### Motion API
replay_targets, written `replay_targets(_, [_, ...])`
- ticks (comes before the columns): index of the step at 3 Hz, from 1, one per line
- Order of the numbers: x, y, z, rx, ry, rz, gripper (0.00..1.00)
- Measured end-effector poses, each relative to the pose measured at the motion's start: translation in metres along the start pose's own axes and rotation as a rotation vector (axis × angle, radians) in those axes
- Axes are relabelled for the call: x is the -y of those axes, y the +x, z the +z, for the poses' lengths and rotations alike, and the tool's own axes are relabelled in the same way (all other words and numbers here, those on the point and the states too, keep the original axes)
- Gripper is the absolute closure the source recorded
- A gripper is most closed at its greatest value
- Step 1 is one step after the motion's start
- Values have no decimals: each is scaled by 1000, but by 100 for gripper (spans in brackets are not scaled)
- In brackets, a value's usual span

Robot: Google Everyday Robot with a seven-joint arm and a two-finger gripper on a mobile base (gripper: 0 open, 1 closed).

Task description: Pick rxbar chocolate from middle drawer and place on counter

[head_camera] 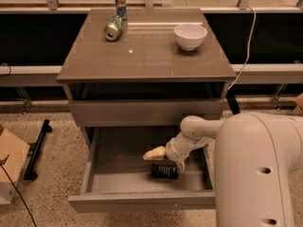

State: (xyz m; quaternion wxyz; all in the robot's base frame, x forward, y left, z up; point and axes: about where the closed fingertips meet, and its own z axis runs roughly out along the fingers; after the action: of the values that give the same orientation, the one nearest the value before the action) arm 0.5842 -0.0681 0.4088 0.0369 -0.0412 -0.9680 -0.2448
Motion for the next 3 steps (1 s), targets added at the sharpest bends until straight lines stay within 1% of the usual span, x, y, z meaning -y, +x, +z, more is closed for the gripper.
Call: replay_targets(3, [9, -3, 34, -47, 13, 60, 0])
